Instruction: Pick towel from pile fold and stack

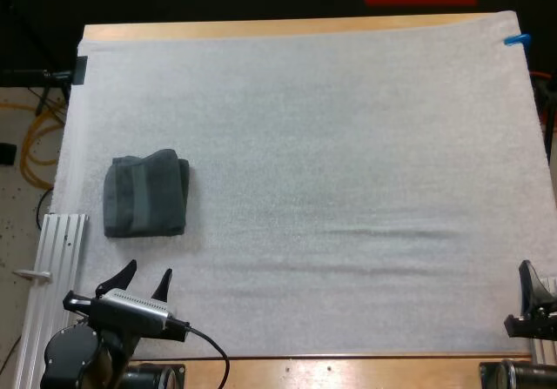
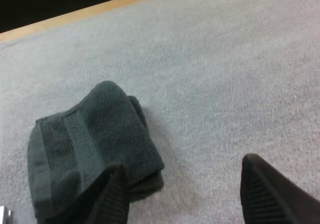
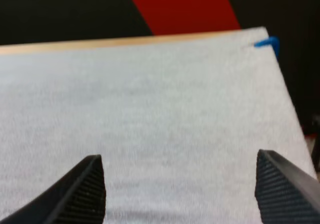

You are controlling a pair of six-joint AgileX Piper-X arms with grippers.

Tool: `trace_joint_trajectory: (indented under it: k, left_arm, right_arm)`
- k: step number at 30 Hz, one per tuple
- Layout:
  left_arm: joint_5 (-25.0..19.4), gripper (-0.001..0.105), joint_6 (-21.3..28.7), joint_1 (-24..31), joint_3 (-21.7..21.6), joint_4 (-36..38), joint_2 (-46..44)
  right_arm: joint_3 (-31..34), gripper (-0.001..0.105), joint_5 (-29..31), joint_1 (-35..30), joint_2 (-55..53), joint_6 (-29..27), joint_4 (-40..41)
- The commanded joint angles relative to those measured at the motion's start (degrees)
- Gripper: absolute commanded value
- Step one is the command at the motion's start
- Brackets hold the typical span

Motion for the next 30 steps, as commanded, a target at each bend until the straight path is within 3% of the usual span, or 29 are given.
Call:
trace_joint_trajectory:
  k: [1, 19, 30]
  left_arm:
    - [-0.10, 0.049, -0.59, 0.04, -0.25, -0.25, -8.00]
    - [-0.10, 0.049, -0.40, 0.04, -0.25, -0.25, -8.00]
    - [-0.10, 0.049, -0.40, 0.04, -0.25, -0.25, -8.00]
  right_arm:
    - [0.69, 0.062, -0.66, 0.06, 0.15, -0.72, -0.37]
    - [8.93, 0.062, -0.66, 0.06, 0.18, 0.60, -0.39]
    - [9.29, 0.062, -0.08, 0.06, 0.18, 1.06, -1.28]
